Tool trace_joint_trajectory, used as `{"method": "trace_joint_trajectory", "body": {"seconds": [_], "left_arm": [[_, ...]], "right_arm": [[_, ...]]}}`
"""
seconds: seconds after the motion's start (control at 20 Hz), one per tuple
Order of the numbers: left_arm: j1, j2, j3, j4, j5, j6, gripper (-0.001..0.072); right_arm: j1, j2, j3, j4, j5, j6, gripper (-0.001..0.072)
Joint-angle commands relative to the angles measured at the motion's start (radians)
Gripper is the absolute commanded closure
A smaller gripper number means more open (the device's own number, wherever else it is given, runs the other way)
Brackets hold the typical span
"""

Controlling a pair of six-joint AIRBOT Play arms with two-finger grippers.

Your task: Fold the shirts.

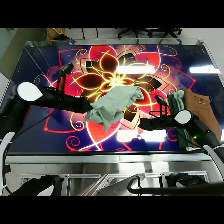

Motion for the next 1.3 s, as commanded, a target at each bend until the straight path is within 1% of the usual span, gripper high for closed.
{"method": "trace_joint_trajectory", "body": {"seconds": [0.0,0.05,0.1,0.15,0.2,0.25,0.3,0.35,0.45,0.55,0.65,0.7,0.85,0.9,0.95,1.05,1.1,1.15,1.2,1.25], "left_arm": [[0.034,-0.056,-0.105,-0.005,-0.017,0.032,0.0689],[0.072,-0.066,-0.112,-0.006,-0.026,0.032,0.0687],[0.121,-0.078,-0.107,-0.008,-0.046,0.032,0.0492],[0.166,-0.085,-0.099,-0.016,-0.068,0.029,0.0042],[0.212,-0.085,-0.092,-0.014,-0.087,0.025,0.0019],[0.252,-0.078,-0.091,-0.014,-0.103,0.025,0.0020],[0.291,-0.063,-0.101,-0.013,-0.122,0.025,0.0020],[0.317,-0.040,-0.125,-0.014,-0.128,0.025,0.0020],[0.343,0.029,-0.219,-0.014,-0.117,0.029,0.0020],[0.332,0.104,-0.334,-0.014,-0.100,0.029,0.0020],[0.296,0.182,-0.456,-0.013,-0.034,0.028,0.0020],[0.270,0.218,-0.518,-0.014,0.017,0.028,0.0020],[0.187,0.282,-0.669,-0.013,0.151,0.004,0.0020],[0.164,0.287,-0.710,-0.015,0.208,-0.006,0.0020],[0.145,0.286,-0.743,-0.015,0.267,-0.023,0.0020],[0.116,0.257,-0.786,-0.016,0.377,-0.055,0.0020],[0.102,0.228,-0.792,-0.016,0.409,-0.061,0.0020],[0.087,0.190,-0.791,-0.016,0.438,-0.061,0.0020],[0.071,0.148,-0.787,-0.034,0.482,-0.061,0.0020],[0.060,0.105,-0.776,-0.056,0.526,-0.060,0.0021]], "right_arm": [[-0.072,-0.003,0.107,-0.057,0.035,-0.003,0.0427],[-0.116,-0.011,0.145,-0.058,0.035,-0.003,0.0326],[-0.157,-0.027,0.179,-0.058,0.038,-0.003,0.0328],[-0.195,-0.053,0.214,-0.058,0.038,-0.007,0.0325],[-0.223,-0.086,0.243,-0.050,0.038,-0.037,0.0322],[-0.240,-0.128,0.271,-0.042,0.038,-0.063,0.0313],[-0.242,-0.172,0.292,-0.028,0.037,-0.084,0.0211],[-0.240,-0.222,0.311,0.002,0.037,-0.116,0.0153],[-0.239,-0.330,0.336,0.159,0.032,-0.227,0.0154],[-0.239,-0.433,0.354,0.377,0.008,-0.369,0.0155],[-0.235,-0.528,0.378,0.548,-0.001,-0.474,0.0156],[-0.225,-0.572,0.395,0.591,-0.001,-0.499,0.0156],[-0.170,-0.694,0.466,0.602,-0.041,-0.538,0.0157],[-0.151,-0.727,0.492,0.602,-0.072,-0.539,0.0168],[-0.135,-0.758,0.520,0.603,-0.097,-0.557,0.0260],[-0.120,-0.813,0.579,0.603,-0.105,-0.568,0.0267],[-0.116,-0.834,0.602,0.603,-0.105,-0.568,0.0283],[-0.115,-0.851,0.621,0.604,-0.105,-0.568,0.0285],[-0.115,-0.862,0.632,0.605,-0.105,-0.568,0.0376],[-0.116,-0.866,0.637,0.605,-0.105,-0.581,0.0545]]}}
